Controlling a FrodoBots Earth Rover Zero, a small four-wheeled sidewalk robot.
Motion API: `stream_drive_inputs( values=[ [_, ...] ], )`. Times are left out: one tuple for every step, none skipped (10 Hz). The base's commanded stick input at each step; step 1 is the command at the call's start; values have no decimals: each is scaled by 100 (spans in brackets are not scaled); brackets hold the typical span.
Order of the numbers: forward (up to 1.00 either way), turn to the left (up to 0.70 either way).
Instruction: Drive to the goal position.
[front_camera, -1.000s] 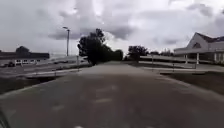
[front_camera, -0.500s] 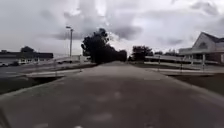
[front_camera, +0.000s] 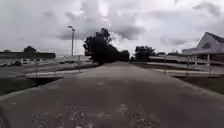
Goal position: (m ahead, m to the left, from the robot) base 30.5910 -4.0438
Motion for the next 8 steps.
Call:
stream_drive_inputs(
  values=[
    [100, 4],
    [100, 4],
    [100, 4],
    [100, 4],
    [100, 4],
    [100, 4],
    [100, 4],
    [100, 4]
  ],
)
